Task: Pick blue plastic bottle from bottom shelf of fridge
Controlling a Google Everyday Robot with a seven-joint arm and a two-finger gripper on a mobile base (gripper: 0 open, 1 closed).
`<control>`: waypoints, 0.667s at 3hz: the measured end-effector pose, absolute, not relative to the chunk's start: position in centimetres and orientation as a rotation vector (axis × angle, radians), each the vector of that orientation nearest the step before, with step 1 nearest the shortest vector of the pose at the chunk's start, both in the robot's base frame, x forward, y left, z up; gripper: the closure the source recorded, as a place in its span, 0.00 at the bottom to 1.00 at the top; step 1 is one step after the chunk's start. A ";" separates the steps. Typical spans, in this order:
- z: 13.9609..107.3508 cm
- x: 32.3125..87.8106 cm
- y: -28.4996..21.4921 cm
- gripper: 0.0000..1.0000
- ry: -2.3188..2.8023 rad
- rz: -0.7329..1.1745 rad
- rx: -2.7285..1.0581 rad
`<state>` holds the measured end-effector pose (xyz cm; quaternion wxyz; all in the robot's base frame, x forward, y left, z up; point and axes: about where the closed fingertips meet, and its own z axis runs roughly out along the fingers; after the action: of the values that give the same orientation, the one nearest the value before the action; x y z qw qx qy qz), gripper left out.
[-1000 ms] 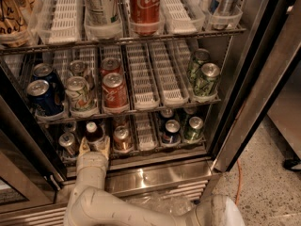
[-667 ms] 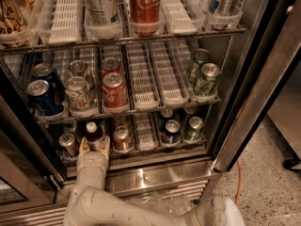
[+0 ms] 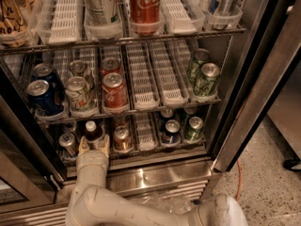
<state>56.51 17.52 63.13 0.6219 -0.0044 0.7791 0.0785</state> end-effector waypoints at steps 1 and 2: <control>65.2 56.1 16.3 1.00 1.751 0.160 -0.044; 65.3 56.1 16.3 1.00 1.749 0.159 -0.046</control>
Offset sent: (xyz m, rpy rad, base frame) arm -0.0035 -0.0106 0.0191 -0.0267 -0.0374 0.0092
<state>56.11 16.30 65.31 0.6382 -0.0200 0.7664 0.0698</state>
